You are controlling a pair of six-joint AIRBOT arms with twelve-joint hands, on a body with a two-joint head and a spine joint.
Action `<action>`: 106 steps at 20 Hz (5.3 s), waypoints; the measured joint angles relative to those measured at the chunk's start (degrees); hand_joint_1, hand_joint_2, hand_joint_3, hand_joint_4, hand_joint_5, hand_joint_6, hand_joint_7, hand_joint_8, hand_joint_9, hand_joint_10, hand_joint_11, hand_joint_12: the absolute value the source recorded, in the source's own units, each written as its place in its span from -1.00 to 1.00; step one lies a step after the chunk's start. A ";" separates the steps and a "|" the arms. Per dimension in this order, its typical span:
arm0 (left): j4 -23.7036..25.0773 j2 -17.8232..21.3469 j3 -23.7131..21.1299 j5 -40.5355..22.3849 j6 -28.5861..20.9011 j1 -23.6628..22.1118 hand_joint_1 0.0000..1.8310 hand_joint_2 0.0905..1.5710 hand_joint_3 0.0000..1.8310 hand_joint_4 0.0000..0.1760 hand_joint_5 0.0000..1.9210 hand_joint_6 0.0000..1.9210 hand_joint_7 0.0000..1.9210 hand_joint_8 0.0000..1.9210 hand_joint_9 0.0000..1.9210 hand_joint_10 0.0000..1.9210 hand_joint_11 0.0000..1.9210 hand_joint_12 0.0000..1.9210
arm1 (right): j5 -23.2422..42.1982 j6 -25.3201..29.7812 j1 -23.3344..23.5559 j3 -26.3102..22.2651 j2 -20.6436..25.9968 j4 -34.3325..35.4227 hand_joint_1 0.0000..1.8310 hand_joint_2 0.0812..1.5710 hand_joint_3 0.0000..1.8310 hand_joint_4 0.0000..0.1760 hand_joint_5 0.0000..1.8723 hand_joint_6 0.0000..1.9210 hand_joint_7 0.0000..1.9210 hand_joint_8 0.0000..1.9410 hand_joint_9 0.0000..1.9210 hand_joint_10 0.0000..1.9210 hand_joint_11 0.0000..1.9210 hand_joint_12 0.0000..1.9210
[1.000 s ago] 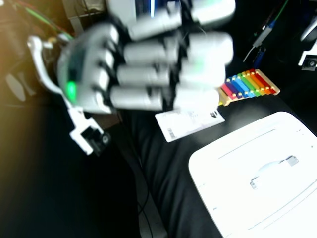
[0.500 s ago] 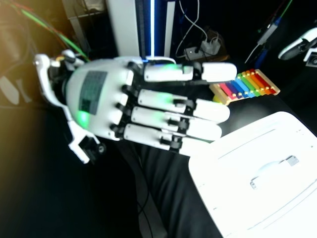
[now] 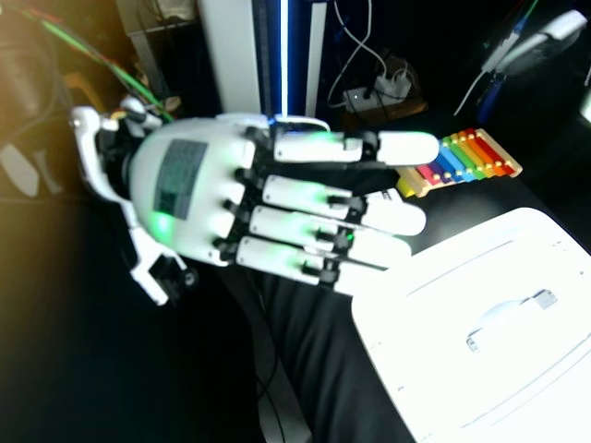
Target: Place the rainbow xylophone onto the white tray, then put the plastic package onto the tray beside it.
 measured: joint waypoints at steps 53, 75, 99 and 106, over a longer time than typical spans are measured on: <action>-25.16 -15.65 4.11 1.90 11.02 34.58 0.39 0.29 -1.00 1.00 -0.90 -0.99 -0.74 -0.99 -0.66 -0.99 -0.86 -0.37 | 1.07 0.17 0.00 0.28 -1.55 0.04 -0.32 0.25 -0.99 1.00 -0.96 -1.00 -0.96 -0.99 -0.96 -0.99 -1.00 -1.00; -42.82 -17.97 5.79 -1.14 23.26 36.50 0.56 0.68 -1.00 -0.29 -0.83 0.40 -0.58 0.83 -0.41 0.78 -0.54 0.68 | 1.90 0.17 0.02 0.15 -1.60 0.07 -0.26 0.33 -0.99 1.00 -0.96 -0.99 -0.95 -1.00 -0.98 -1.00 -1.00 -1.00; -46.29 -14.16 7.41 -2.36 27.08 29.22 0.60 0.51 -1.00 -1.00 -0.56 0.02 -0.30 0.51 -0.22 0.48 -0.36 0.30 | 1.99 0.17 0.02 0.17 -1.73 0.09 -0.23 0.37 -0.99 1.00 -0.96 -1.00 -0.96 -1.00 -1.00 -1.00 -1.00 -1.00; -45.44 -15.74 13.05 1.73 27.10 21.07 0.76 0.49 -1.00 -1.00 -0.62 0.20 -0.39 0.60 -0.21 0.49 -0.40 0.73 | 1.97 0.17 0.00 0.35 -2.49 0.28 -0.24 0.31 -1.00 0.93 -0.95 -1.00 -0.95 -1.00 -1.00 -1.00 -1.00 -1.00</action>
